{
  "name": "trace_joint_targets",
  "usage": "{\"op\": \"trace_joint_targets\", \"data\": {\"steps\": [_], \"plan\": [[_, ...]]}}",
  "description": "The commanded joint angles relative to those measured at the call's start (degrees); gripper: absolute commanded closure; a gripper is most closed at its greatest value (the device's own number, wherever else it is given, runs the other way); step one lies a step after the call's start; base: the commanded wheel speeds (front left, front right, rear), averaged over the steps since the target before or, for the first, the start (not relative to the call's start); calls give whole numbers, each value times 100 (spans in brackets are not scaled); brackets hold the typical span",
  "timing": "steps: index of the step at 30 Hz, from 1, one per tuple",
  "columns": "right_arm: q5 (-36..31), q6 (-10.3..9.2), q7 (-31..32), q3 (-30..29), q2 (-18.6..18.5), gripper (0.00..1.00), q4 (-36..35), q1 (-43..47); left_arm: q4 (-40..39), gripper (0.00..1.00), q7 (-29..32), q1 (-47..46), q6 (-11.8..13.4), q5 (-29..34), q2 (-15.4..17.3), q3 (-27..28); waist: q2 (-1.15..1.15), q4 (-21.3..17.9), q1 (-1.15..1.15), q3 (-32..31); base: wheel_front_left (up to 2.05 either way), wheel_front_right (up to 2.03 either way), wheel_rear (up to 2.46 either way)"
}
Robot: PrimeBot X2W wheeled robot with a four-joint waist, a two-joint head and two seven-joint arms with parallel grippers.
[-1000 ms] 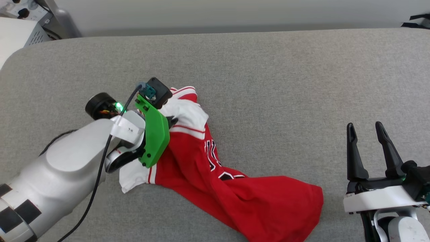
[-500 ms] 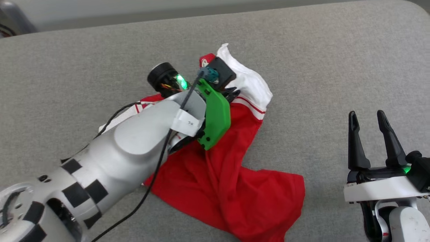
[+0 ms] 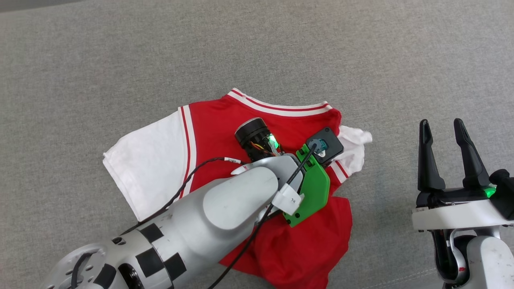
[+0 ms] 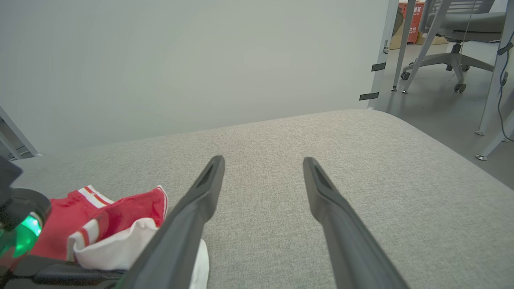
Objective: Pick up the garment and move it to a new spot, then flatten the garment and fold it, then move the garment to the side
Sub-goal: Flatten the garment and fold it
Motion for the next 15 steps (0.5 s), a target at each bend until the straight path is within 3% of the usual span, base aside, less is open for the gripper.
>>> {"op": "trace_joint_targets", "data": {"steps": [1,4,5,6,15], "plan": [[39,-4,-53,19,-8,0,-24,-127,10,100,76,197,-17,100,-34,-17,0,-30,0,49,0,0,0],[12,-4,-53,32,-8,0,-12,-152,20,100,214,359,-17,205,-60,-17,0,-3,0,34,0,0,0],[-6,-4,-53,32,-8,0,-6,-155,41,87,174,381,-17,256,-62,-17,0,18,0,10,0,0,0],[-19,-4,-53,28,-8,0,-1,-153,65,0,67,376,-17,332,-66,-17,0,35,0,-11,0,0,0],[-235,-4,-53,-63,-8,0,31,74,441,0,-2034,-3,-17,484,-325,0,0,407,0,-533,0,0,0]]}}
